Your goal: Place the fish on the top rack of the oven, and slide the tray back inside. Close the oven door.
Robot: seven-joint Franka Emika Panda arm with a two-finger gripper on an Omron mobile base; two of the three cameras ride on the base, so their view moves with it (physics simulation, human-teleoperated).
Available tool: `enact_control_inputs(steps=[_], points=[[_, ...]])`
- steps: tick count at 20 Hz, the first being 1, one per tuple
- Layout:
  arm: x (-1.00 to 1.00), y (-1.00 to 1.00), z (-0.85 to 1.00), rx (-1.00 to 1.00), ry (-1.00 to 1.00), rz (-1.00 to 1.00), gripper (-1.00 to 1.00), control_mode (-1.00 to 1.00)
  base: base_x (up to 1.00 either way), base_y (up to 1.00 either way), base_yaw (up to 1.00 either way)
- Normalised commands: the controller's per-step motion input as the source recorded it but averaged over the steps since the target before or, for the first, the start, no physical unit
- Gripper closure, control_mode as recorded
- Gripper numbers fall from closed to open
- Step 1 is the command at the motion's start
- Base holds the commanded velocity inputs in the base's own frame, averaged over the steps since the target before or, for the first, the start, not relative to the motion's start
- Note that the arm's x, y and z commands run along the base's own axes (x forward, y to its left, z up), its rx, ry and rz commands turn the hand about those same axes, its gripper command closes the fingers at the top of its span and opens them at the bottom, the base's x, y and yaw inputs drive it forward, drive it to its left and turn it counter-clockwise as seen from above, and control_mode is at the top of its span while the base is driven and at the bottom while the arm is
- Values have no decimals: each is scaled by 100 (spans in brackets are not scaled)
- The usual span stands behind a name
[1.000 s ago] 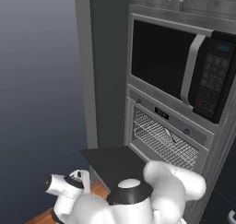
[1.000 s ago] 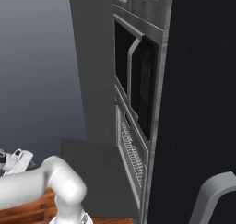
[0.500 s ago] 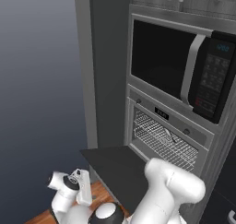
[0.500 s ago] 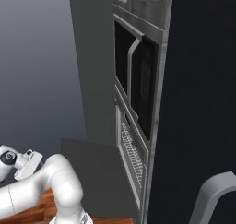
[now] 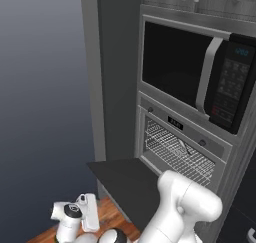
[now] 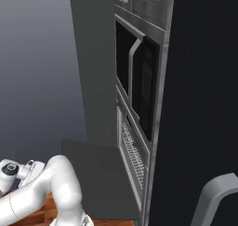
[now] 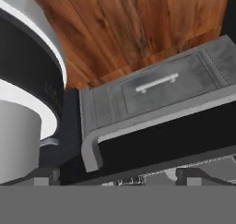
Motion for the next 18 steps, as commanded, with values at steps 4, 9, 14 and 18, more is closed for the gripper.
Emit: enact_control_inputs(steps=[4, 9, 14, 18], points=[[14, 0, -57, -7, -10, 0, -100, -100, 0, 0, 0], [28, 0, -55, -7, -5, 0, -100, -100, 0, 0, 0], [20, 0, -59, -9, -4, 0, -100, -100, 0, 0, 0], [43, 0, -56, -10, 0, 0, -100, -100, 0, 0, 0]])
